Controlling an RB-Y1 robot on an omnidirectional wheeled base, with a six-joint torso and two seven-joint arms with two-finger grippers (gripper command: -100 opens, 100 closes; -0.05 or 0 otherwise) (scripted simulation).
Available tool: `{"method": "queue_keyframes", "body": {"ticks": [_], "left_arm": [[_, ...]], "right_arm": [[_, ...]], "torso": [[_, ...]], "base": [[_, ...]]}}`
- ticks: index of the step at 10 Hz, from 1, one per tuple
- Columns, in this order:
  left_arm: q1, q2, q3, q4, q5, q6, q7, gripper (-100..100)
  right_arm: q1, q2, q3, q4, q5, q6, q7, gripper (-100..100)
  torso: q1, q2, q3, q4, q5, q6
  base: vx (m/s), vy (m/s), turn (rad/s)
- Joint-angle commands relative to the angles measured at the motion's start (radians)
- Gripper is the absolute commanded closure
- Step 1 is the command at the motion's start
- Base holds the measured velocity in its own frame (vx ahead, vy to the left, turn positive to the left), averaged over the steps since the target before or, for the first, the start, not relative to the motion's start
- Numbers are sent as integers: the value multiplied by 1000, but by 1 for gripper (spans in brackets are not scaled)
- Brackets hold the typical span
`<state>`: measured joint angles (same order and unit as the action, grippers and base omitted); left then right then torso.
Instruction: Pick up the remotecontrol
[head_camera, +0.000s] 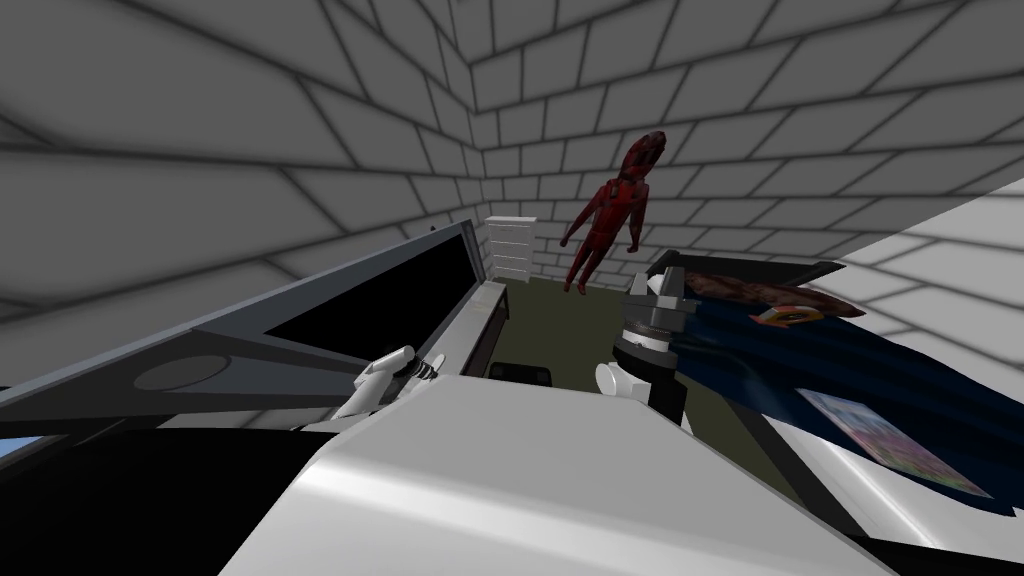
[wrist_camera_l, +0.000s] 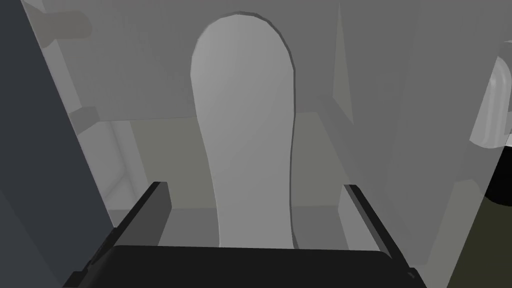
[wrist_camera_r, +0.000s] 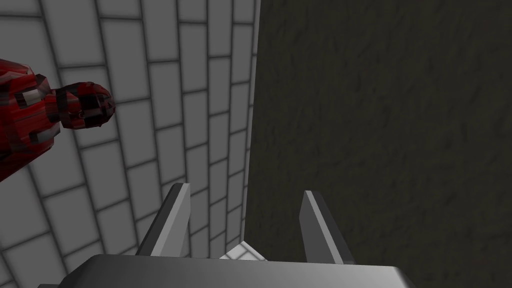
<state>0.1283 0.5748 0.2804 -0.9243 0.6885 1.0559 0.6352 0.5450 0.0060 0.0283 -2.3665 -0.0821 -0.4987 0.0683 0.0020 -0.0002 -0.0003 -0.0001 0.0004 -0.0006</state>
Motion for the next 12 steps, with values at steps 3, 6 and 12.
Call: {"method": "queue_keyframes", "body": {"ticks": [3, 6, 12], "left_arm": [[-5, -21, -3, 31, -12, -31, -11, -100], [-12, -53, -6, 71, -31, -78, -28, -100], [-6, -50, -6, 59, -27, -68, -23, 100]], "right_arm": [[0, 0, 0, 0, 0, 0, 0, 0], [0, 0, 0, 0, 0, 0, 0, 0], [0, 0, 0, 0, 0, 0, 0, 0]], "torso": [[-2, 1, 1, 0, 0, 0], [0, -1, -1, 0, 0, 0], [0, 1, 0, 0, 0, 0]], "base": [[12, 14, 9], [37, 44, 21], [2, 3, 0]]}}
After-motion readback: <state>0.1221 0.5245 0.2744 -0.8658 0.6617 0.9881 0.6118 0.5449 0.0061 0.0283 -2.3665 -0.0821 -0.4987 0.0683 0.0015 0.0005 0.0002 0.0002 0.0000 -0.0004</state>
